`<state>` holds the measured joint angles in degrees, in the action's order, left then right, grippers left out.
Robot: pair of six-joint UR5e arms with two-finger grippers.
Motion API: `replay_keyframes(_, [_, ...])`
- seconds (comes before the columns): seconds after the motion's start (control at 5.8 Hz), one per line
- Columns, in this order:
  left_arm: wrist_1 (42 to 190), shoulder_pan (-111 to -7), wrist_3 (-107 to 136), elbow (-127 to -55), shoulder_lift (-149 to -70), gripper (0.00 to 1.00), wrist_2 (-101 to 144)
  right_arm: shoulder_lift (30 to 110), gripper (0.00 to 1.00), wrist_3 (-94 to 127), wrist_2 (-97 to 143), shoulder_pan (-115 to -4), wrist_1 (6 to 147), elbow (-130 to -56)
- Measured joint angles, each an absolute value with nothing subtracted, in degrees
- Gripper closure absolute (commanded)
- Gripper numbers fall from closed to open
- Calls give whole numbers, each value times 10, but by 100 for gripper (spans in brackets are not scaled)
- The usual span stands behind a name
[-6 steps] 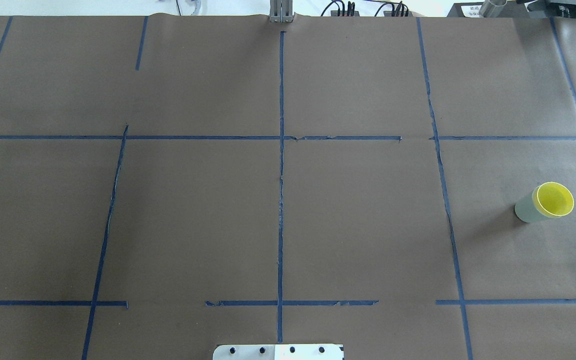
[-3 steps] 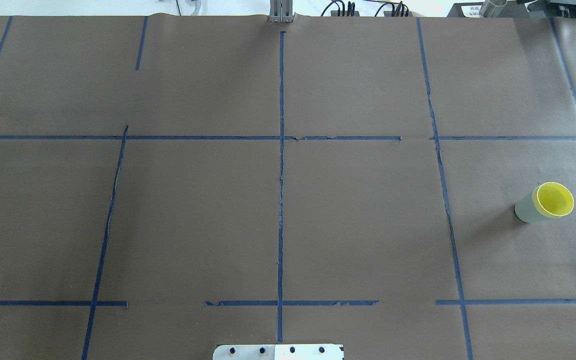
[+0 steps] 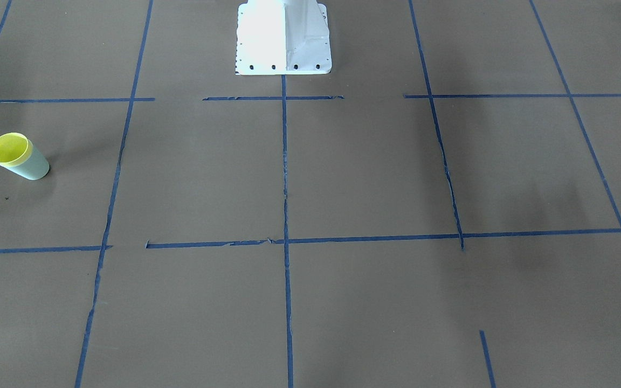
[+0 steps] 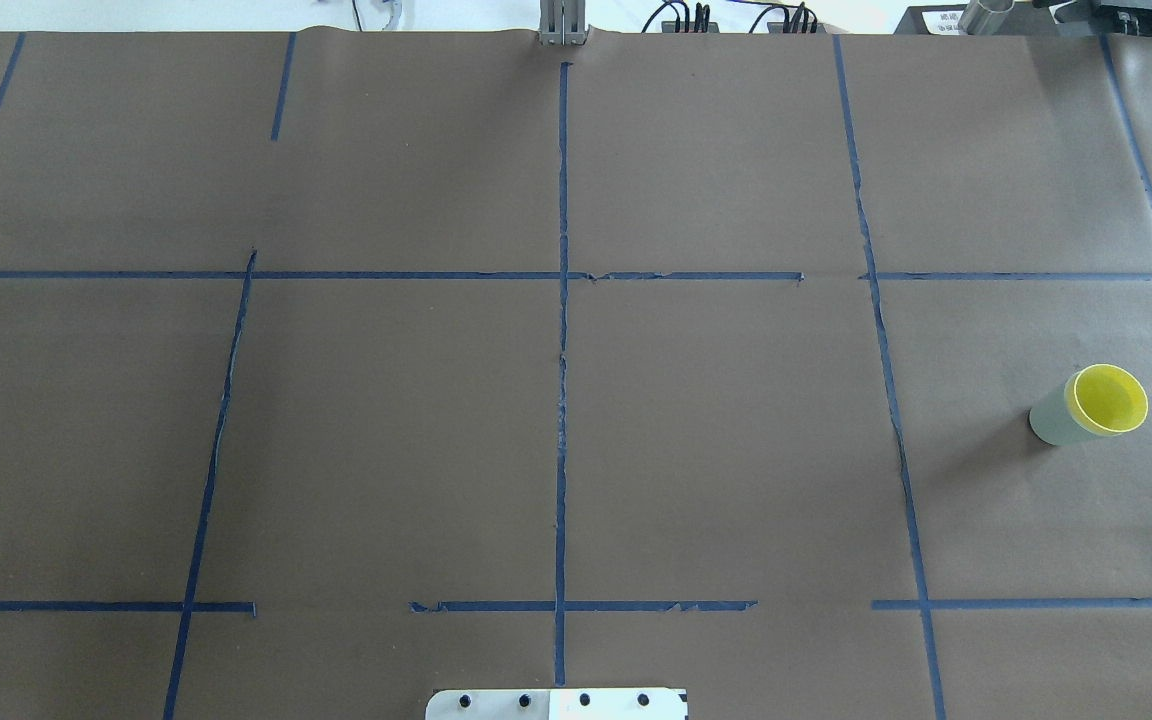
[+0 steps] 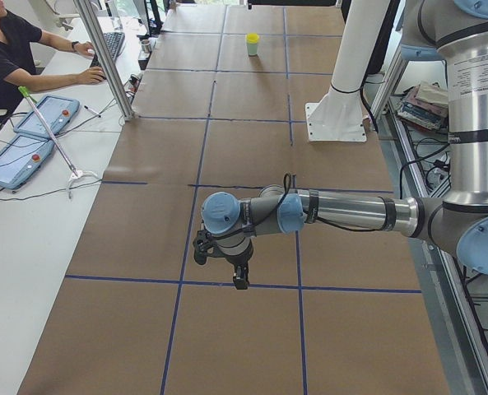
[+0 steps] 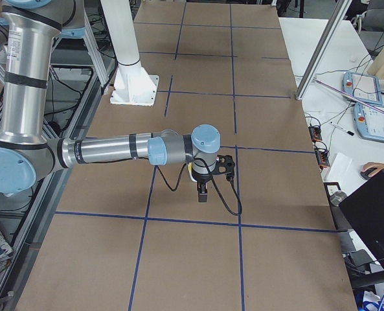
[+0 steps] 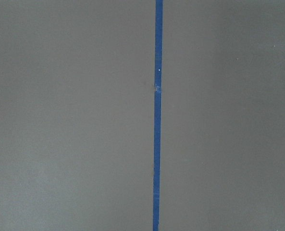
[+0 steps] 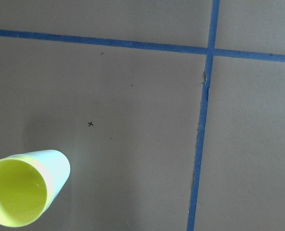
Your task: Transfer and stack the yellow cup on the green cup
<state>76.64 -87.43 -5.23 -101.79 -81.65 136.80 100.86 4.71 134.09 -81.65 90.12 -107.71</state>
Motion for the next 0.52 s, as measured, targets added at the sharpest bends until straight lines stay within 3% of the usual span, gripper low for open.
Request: replay_keyframes(0.52, [771,-873,-55,-1010,-851,0,1365,1022,0,27,1340,-813,903,-1078])
